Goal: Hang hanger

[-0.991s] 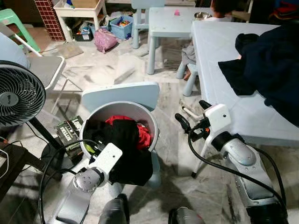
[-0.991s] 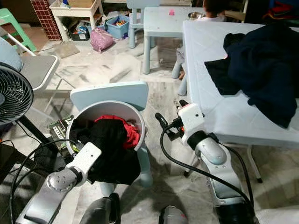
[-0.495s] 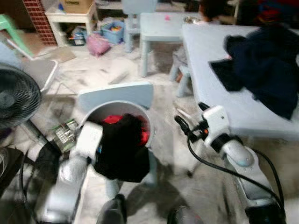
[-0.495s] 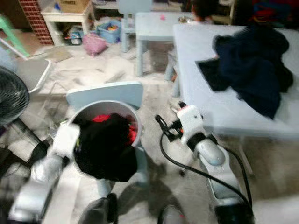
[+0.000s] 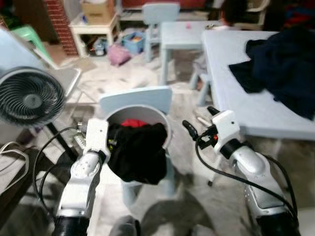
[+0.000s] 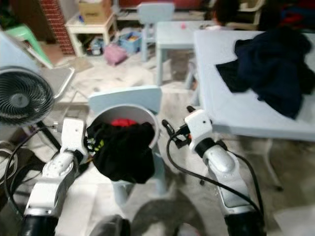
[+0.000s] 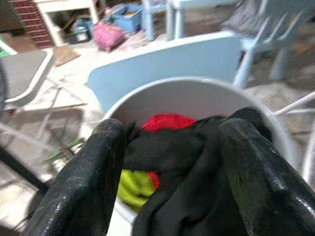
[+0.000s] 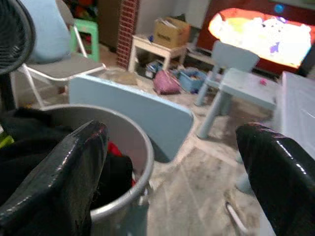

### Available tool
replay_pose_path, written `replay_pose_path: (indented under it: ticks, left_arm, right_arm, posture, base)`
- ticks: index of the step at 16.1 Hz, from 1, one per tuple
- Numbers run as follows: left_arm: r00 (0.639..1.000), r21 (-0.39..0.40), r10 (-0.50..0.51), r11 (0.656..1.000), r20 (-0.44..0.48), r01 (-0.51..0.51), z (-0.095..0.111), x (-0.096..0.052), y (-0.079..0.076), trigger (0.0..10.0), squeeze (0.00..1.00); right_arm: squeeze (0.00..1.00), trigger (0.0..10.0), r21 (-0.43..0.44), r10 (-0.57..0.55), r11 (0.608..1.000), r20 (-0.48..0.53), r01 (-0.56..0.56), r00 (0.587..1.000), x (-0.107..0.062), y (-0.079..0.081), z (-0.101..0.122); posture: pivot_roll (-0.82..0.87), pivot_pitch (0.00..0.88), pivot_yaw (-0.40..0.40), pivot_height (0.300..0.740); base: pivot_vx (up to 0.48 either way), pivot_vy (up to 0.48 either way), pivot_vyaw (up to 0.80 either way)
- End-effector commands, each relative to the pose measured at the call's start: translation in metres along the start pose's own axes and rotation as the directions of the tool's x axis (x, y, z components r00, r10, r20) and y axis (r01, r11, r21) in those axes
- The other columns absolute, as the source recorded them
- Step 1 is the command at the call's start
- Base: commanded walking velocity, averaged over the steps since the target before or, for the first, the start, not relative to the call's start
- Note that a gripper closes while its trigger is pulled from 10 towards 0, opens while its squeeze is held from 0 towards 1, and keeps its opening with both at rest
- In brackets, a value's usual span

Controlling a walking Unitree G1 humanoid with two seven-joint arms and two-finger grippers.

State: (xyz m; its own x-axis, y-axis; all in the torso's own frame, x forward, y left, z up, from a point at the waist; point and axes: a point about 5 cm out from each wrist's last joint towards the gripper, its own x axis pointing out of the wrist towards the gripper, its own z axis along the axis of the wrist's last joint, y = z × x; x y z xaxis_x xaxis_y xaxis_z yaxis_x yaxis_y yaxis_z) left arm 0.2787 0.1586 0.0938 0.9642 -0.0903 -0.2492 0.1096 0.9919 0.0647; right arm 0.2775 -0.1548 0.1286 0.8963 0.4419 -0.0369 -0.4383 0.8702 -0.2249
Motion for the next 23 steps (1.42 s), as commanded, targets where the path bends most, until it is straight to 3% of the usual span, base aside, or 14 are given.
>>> replay_pose_path:
  ticks: [1, 4, 9, 15, 23]
  left_arm:
    - [1.0, 0.004, 0.022, 1.0, 0.022, -0.022, 0.001, 0.001, 0.005, 10.0, 0.0]
    - [0.994, -0.031, 0.064, 0.998, 0.092, -0.062, 0.007, 0.002, 0.01, 10.0, 0.0]
    - [0.971, -0.051, 0.027, 0.999, 0.236, -0.015, 0.025, -0.008, -0.003, 10.0, 0.0]
    - [0.962, -0.066, 0.031, 0.998, 0.27, -0.014, 0.032, -0.006, -0.005, 10.0, 0.0]
    - [0.966, -0.076, 0.037, 0.997, 0.255, -0.018, 0.025, -0.008, -0.007, 10.0, 0.0]
  right_arm:
    - [0.0, 10.0, 0.003, -0.019, 1.0, 0.028, 0.019, 0.999, 0.0, -0.001, 0.004]
    - [0.0, 10.0, 0.016, -0.031, 0.999, 0.029, 0.03, 0.999, -0.001, -0.001, 0.003]
    - [0.0, 10.0, 0.026, -0.043, 0.999, 0.068, 0.041, 0.997, -0.001, -0.001, 0.007]
    - [0.0, 10.0, 0.007, -0.037, 0.999, 0.095, 0.037, 0.995, 0.003, -0.004, 0.013]
    - [0.0, 10.0, 0.008, -0.036, 0.999, 0.09, 0.035, 0.995, 0.002, -0.003, 0.011]
  posture:
    - [-0.04, 0.056, 0.03, 0.74]
    - [-0.04, 0.043, 0.027, 0.74]
    - [-0.04, 0.028, 0.028, 0.74]
    - [-0.04, 0.023, 0.023, 0.74]
    - [-0.05, 0.023, 0.017, 0.74]
  base:
    - [0.0, 0.0, 0.0]
    - [0.0, 0.0, 0.0]
    - [0.0, 0.0, 0.0]
    - [0.304, 0.0, 0.0]
    - [0.366, 0.0, 0.0]
